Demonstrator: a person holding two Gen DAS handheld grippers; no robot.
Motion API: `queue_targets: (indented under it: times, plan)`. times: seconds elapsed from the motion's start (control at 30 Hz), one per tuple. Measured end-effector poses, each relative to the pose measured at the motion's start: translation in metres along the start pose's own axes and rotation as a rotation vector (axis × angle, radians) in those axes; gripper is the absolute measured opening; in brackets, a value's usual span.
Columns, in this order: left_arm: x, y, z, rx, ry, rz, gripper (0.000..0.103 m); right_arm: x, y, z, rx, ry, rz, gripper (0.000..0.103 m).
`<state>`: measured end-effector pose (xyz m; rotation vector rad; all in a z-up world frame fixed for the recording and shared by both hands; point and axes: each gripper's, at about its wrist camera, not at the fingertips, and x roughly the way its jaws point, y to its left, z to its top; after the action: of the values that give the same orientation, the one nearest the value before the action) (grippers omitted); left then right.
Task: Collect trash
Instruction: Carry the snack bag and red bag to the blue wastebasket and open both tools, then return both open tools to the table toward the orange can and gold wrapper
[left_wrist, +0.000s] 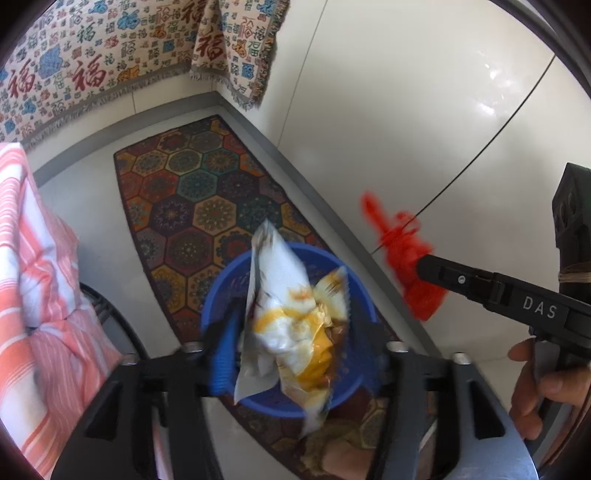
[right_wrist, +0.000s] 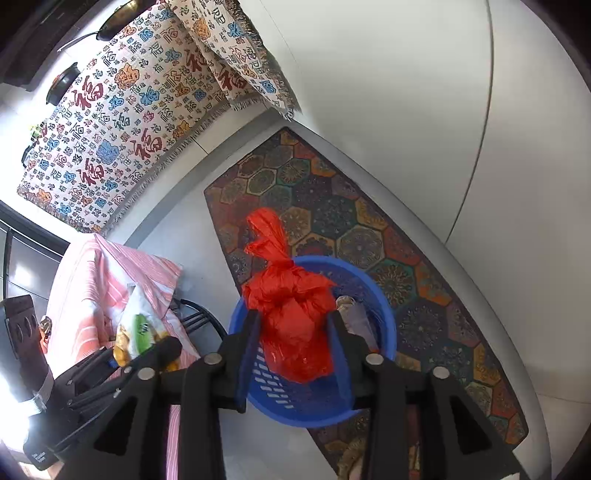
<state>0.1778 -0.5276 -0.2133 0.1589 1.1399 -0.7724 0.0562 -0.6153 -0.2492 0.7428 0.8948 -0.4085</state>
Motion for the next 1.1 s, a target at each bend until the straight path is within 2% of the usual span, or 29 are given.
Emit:
queue_targets:
  times: [0.07,0.1,0.23,0.37,0.57,0.7,0.83,0.97,1.1]
  plan:
    - [0.000,0.000,0.001,0.003,-0.008,-0.004,0.065,0.001,0.000,0.001,0.009,-0.009,0.010,0.053]
    - [0.000,0.000,0.002,0.004,-0.008,-0.007,0.065,0.000,0.000,0.002,0.013,-0.010,0.019,0.054]
    - [-0.011,0.002,0.004,0.001,-0.039,-0.007,0.065,-0.004,0.002,0.004,0.004,-0.029,0.019,0.054]
    - [-0.037,0.009,-0.002,-0.001,-0.085,0.007,0.065,-0.016,0.010,0.002,-0.023,-0.072,-0.001,0.054]
    - [-0.101,0.040,-0.039,-0.026,-0.135,0.031,0.065,-0.038,0.042,-0.010,-0.156,-0.149,-0.051,0.054]
    - [-0.151,0.081,-0.082,-0.047,-0.155,0.133,0.067,-0.048,0.078,-0.027,-0.283,-0.204,-0.087,0.054]
    - [-0.191,0.143,-0.127,-0.130,-0.164,0.266,0.072,-0.053,0.129,-0.052,-0.427,-0.248,-0.094,0.054]
    - [-0.215,0.217,-0.167,-0.259,-0.156,0.399,0.074,-0.050,0.200,-0.090,-0.579,-0.235,-0.024,0.054]
    - [-0.232,0.283,-0.196,-0.365,-0.146,0.502,0.074,-0.031,0.281,-0.136,-0.718,-0.145,0.085,0.054]
